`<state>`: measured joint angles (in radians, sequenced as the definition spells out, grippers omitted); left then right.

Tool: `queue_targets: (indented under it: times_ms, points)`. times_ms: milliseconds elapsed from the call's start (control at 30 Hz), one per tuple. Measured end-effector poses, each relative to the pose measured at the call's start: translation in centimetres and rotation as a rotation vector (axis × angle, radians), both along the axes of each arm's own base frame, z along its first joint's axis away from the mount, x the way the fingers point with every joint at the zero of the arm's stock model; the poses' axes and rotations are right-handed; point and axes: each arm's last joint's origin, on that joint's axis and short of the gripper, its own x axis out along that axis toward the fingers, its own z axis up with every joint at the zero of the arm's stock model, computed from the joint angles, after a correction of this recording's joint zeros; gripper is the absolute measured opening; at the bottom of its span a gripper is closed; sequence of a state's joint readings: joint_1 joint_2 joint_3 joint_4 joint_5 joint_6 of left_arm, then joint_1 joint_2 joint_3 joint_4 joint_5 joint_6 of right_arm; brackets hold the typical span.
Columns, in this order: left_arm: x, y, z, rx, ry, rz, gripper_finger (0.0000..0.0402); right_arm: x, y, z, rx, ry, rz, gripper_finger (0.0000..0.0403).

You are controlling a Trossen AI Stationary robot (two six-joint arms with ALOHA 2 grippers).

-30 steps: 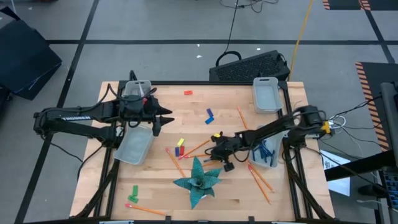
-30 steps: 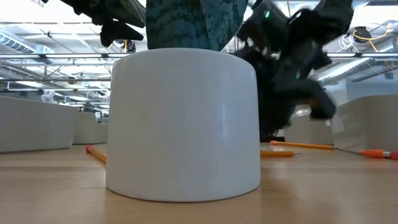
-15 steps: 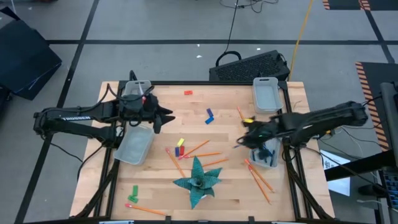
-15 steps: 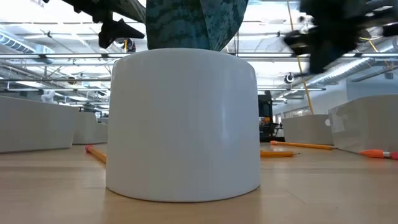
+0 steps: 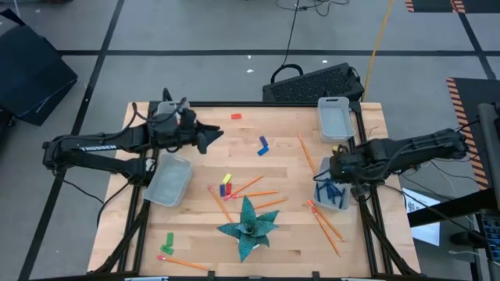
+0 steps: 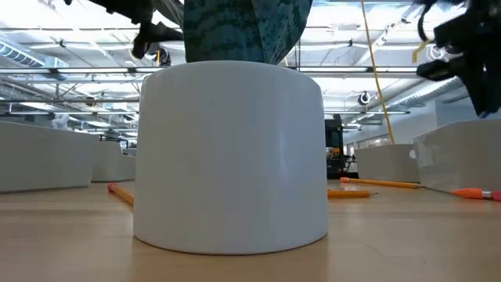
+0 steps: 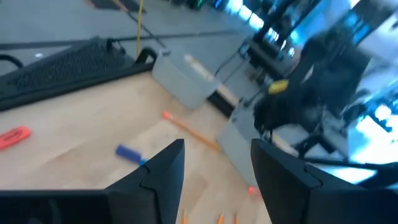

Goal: Sort crayons/erasers/pens/pencils in bins
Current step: Put the blue crayon into the bottom right gray bin, then put the orange pencil into the top right gray bin

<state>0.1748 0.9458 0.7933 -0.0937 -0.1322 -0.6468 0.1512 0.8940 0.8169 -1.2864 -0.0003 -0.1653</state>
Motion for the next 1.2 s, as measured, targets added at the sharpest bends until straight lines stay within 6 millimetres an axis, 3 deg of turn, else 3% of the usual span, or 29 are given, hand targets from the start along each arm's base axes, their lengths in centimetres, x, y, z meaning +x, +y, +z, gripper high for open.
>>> queue_targets:
  times_ms: [200, 400, 667, 767, 933, 1033, 1100, 1200]
  points:
    - [1.0, 0.8, 0.6, 0.028, -0.106, 0.03, 0.0186, 1.8, 0.3, -1.5, -0.025, 0.136, 0.001, 0.0023]
    - [1.3, 0.6, 1.4, 0.07, -0.187, -0.06, 0.0186, 3.1, 0.4, -3.0, -0.062, 0.254, -0.006, 0.0041]
    - [-0.5, -0.3, 4.3, 0.179, -0.392, -0.245, 0.0186, 4.8, 0.6, -4.5, -0.151, 0.296, -0.002, 0.0051]
    - [-1.7, -0.6, 5.1, 0.236, -0.422, -0.265, 0.0186, 5.2, 0.5, -3.3, -0.155, 0.311, -0.047, 0.0078]
    - [-3.2, -0.9, 5.6, 0.283, -0.42, -0.263, 0.0186, 7.2, 0.2, 2.6, -0.199, 0.149, -0.208, 0.0136]
    - [-3.6, -1.0, 5.9, 0.293, -0.447, -0.262, 0.0186, 9.0, -1.2, 5.4, -0.215, -0.029, -0.411, 0.0171]
    - [-3.6, -1.0, 6.2, 0.327, -0.471, -0.259, 0.0186, 10.2, -3.0, 5.7, -0.19, -0.096, -0.593, 0.0186]
    - [-3.6, -1.0, 6.3, 0.404, -0.468, -0.255, 0.0186, 11.8, -6.3, 4.2, -0.097, -0.115, -0.828, 0.0193]
